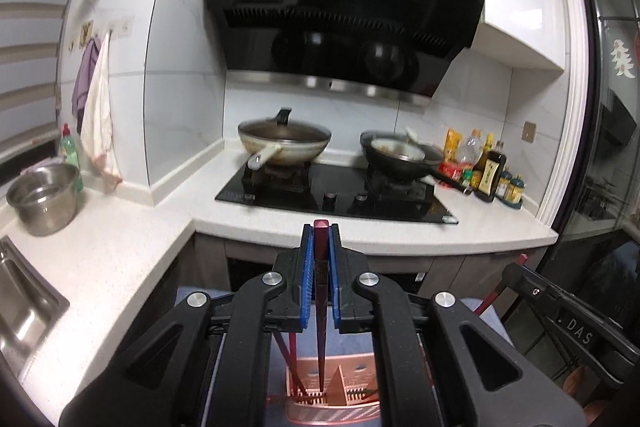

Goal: Organize utensils
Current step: 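Open both tools to drop the red chopsticks into the pink holder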

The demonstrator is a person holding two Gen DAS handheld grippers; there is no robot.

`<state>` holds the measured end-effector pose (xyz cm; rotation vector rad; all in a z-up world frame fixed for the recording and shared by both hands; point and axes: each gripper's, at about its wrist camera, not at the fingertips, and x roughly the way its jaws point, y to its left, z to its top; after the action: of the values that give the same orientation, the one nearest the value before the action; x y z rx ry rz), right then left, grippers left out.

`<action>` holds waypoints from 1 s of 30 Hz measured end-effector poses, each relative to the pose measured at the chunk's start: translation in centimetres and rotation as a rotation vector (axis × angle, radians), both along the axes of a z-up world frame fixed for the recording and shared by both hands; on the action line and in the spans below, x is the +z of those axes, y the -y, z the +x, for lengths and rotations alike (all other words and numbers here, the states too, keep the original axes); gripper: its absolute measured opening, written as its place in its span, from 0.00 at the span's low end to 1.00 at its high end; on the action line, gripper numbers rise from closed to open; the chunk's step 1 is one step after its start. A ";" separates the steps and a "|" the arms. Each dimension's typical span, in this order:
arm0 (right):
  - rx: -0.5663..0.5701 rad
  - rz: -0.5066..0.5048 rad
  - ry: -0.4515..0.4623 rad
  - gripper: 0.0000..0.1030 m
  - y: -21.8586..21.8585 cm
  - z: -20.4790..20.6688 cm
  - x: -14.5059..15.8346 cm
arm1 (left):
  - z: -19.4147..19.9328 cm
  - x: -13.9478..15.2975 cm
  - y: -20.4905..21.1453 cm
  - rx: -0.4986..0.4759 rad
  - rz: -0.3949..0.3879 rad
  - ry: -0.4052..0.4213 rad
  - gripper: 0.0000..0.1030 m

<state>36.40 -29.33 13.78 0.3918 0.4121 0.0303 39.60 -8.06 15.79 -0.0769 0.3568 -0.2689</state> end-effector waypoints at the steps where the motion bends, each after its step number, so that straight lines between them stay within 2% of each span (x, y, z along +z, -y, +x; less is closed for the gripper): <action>1: 0.001 -0.001 -0.008 0.07 -0.1 0.1 -0.3 | 0.1 -0.4 0.0 0.001 0.003 -0.007 0.07; 7: 0.016 -0.025 -0.047 0.07 -1.0 0.6 -1.9 | 0.5 -2.1 0.0 -0.004 0.009 -0.043 0.07; 14: 0.014 -0.032 -0.070 0.10 -1.2 0.8 -2.5 | 0.5 -2.3 0.0 -0.005 0.000 -0.060 0.07; 17: 0.014 -0.037 -0.069 0.13 -1.3 0.7 -2.4 | 0.6 -2.4 0.0 -0.005 0.012 -0.071 0.14; 19: 0.016 -0.037 -0.067 0.13 -1.3 0.6 -2.3 | 0.4 -2.4 -0.1 0.000 0.007 -0.073 0.28; 25: 0.022 -0.049 -0.055 0.19 -1.6 -0.3 -1.8 | -0.3 -2.2 -0.3 -0.005 0.005 -0.067 0.28; 30: 0.038 -0.069 -0.052 0.19 -2.1 -1.7 -1.5 | -1.7 -1.9 -0.1 -0.009 0.018 -0.059 0.29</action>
<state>34.69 -27.20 12.26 0.3169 0.4703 0.0428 37.88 -7.99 13.93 -0.0652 0.4181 -0.2728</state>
